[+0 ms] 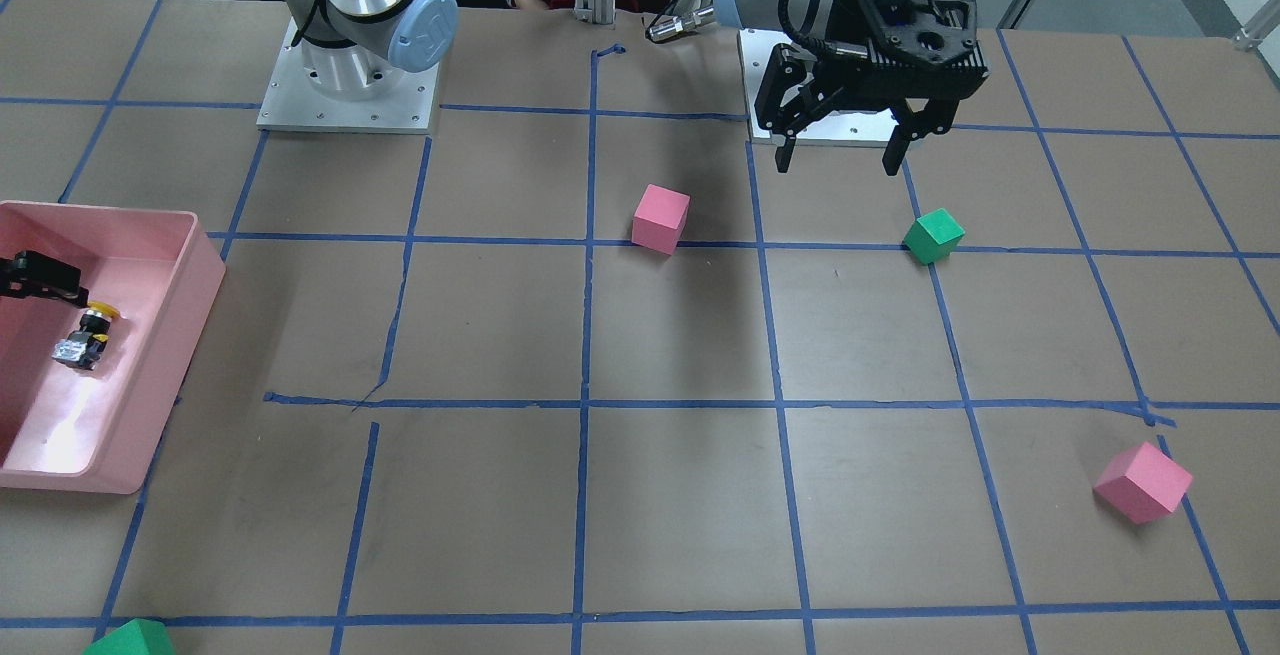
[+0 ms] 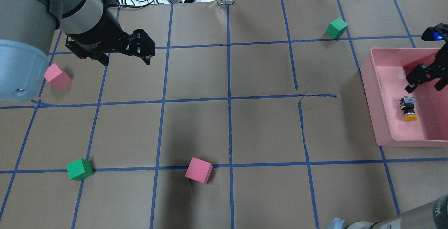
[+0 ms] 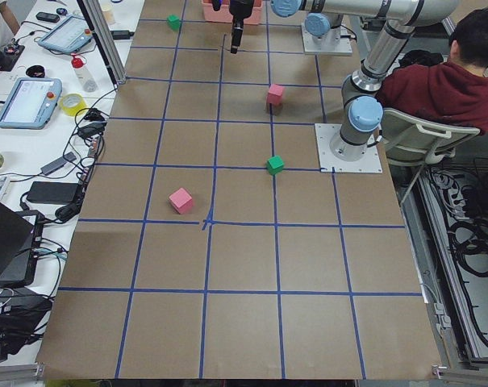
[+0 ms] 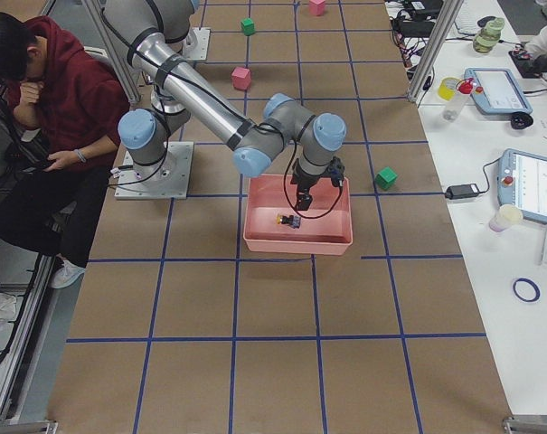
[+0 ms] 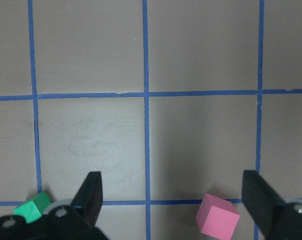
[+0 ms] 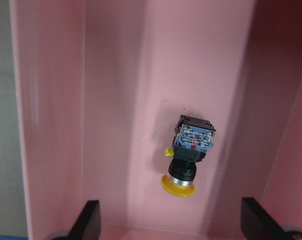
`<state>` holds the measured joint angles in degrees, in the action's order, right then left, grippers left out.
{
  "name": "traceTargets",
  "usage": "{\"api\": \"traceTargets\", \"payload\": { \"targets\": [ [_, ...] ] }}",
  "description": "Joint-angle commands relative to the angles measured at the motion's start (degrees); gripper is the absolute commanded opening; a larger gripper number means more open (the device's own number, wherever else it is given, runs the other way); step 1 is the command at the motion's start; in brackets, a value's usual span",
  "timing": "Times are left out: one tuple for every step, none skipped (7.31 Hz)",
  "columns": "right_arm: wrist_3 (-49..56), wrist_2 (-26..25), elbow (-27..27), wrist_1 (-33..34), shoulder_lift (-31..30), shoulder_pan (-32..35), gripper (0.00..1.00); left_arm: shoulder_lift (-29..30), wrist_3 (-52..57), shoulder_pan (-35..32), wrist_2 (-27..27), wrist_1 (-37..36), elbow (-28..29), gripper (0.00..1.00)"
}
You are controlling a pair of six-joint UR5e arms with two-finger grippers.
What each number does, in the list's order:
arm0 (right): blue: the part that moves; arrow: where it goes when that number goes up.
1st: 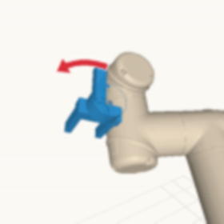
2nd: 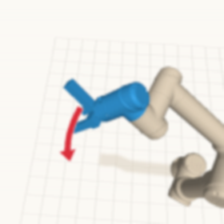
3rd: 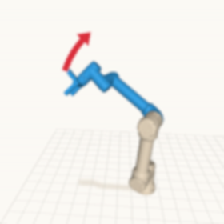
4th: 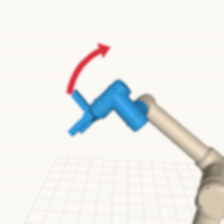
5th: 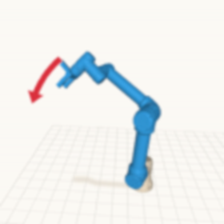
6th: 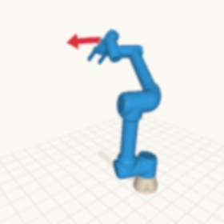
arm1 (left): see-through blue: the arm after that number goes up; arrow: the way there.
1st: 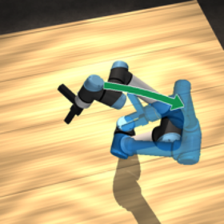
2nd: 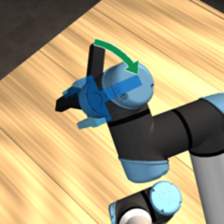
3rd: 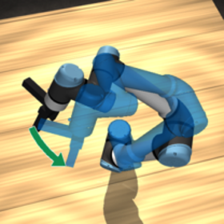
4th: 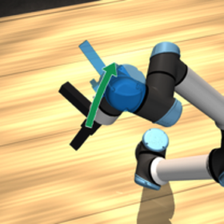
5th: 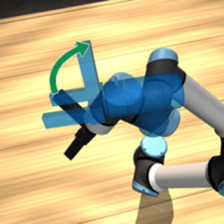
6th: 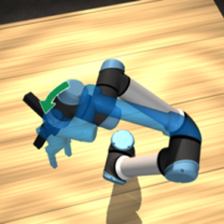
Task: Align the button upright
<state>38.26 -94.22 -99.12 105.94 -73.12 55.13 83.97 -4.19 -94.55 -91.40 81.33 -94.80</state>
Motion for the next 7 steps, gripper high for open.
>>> {"api": "traceTargets", "payload": {
  "targets": [
    [-2.9,0.0,-0.4,2.7,3.1,-0.5,1.00,0.0,0.1,0.0,0.0,0.0,0.1,1.00],
    [-9.1,0.1,-0.4,3.0,5.1,-0.5,1.00,0.0,0.1,0.1,0.1,0.0,0.2,1.00],
    [-10.2,0.2,-0.5,5.9,7.4,-0.4,1.00,0.0,0.1,0.1,0.0,0.1,0.3,1.00],
    [-10.2,0.6,-0.5,6.7,9.3,-0.4,1.00,0.0,0.1,0.2,0.2,0.1,0.6,1.00],
    [-10.2,0.5,-1.2,6.7,9.6,-0.4,1.00,-0.1,0.2,0.1,-0.1,0.1,0.8,1.00],
    [-10.3,0.7,-2.3,6.8,9.6,-0.4,1.00,-0.3,0.2,-0.1,0.0,0.6,0.8,1.00],
    [-10.3,0.7,-2.8,7.3,9.7,-0.4,1.00,-0.3,0.2,0.0,0.0,0.8,0.8,1.00]
  ]
}}
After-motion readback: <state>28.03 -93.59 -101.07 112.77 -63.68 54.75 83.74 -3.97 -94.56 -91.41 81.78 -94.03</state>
